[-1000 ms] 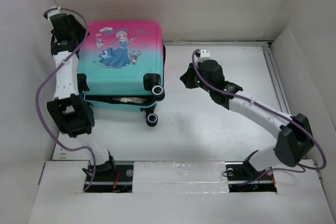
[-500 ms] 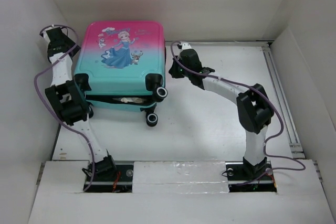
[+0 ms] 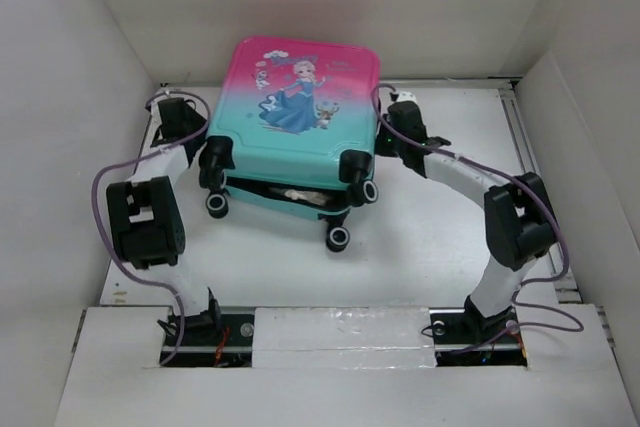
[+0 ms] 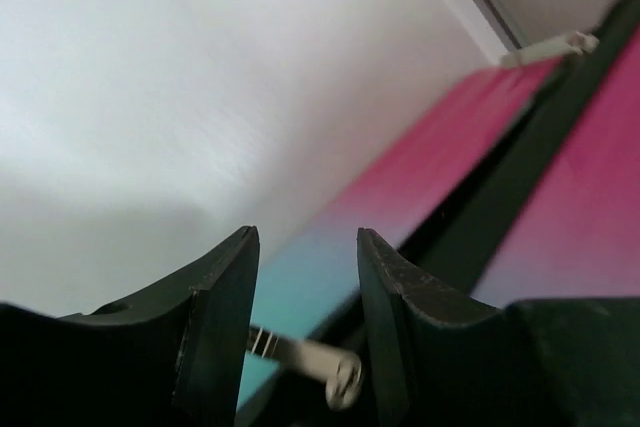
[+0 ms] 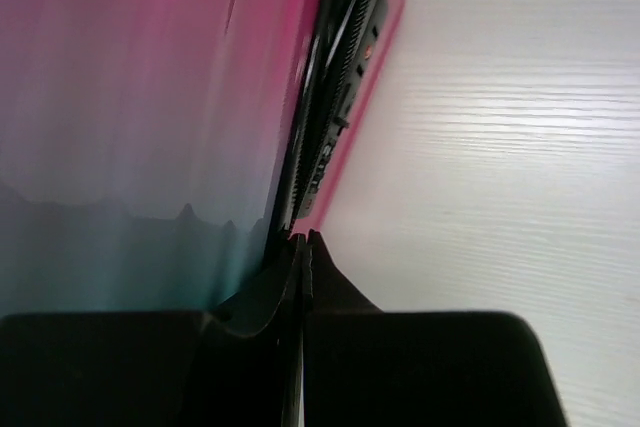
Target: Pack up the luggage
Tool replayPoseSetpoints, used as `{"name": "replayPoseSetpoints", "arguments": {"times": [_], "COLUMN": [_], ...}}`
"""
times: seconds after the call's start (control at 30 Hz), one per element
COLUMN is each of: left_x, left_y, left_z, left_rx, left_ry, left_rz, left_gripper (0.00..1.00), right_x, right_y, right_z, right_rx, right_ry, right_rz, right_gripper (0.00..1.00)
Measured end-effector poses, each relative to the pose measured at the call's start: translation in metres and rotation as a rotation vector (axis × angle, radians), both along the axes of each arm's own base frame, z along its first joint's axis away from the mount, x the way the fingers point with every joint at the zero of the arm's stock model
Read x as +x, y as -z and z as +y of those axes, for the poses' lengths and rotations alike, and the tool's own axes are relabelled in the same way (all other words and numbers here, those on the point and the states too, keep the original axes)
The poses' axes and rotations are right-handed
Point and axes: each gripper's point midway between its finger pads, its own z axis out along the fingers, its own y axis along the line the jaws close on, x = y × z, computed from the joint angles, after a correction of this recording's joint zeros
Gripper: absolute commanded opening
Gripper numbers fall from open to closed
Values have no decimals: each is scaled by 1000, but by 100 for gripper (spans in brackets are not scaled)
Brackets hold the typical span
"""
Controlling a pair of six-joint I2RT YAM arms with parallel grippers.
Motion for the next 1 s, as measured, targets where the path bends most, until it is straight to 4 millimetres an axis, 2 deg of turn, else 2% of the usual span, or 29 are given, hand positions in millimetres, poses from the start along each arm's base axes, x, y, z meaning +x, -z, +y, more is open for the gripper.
{"name": "replayPoseSetpoints", "arguments": {"times": [0.1, 0.23, 0.3, 0.37, 0.47, 0.6, 0.7, 0.77, 0.83, 0.9, 1.0], "left_x": [-27, -52, -62, -74, -108, -159, -204, -234, -258, -276, -294], "left_y": [-7, -5, -6, -7, -3, -9, -7, -9, -11, -15, -23], "left_z": [-37, -65, -72, -78, -96, -140, -183, -206, -219, -221, -210], "left_rx": [-30, -8, 25, 57, 93, 127, 165, 176, 183, 192, 220], "left_ry": [37, 29, 1, -33, -53, 2, 106, 175, 242, 293, 350], "left_rz": [-33, -54, -69, -88, -102, -152, -152, -156, -137, -114, -97], "left_gripper": [40, 40, 39, 39, 37, 37, 39, 43, 46, 56, 65], "right_x": [9, 27, 43, 68, 103, 145, 162, 162, 158, 149, 129], "right_y": [-5, -11, -13, -17, -23, -40, -63, -78, -96, -113, -137], "right_z": [-39, -67, -73, -79, -84, -87, -83, -78, -76, -71, -68], "right_rx": [-11, -31, -56, -80, -99, -115, -116, -103, -80, -50, -22], "right_ry": [74, 100, 96, 91, 77, 44, 11, -9, -21, -44, -62], "right_rz": [-7, -26, -30, -53, -89, -149, -197, -225, -247, -260, -269], "right_gripper": [0, 0, 0, 0, 0, 0, 0, 18, 35, 42, 54]}}
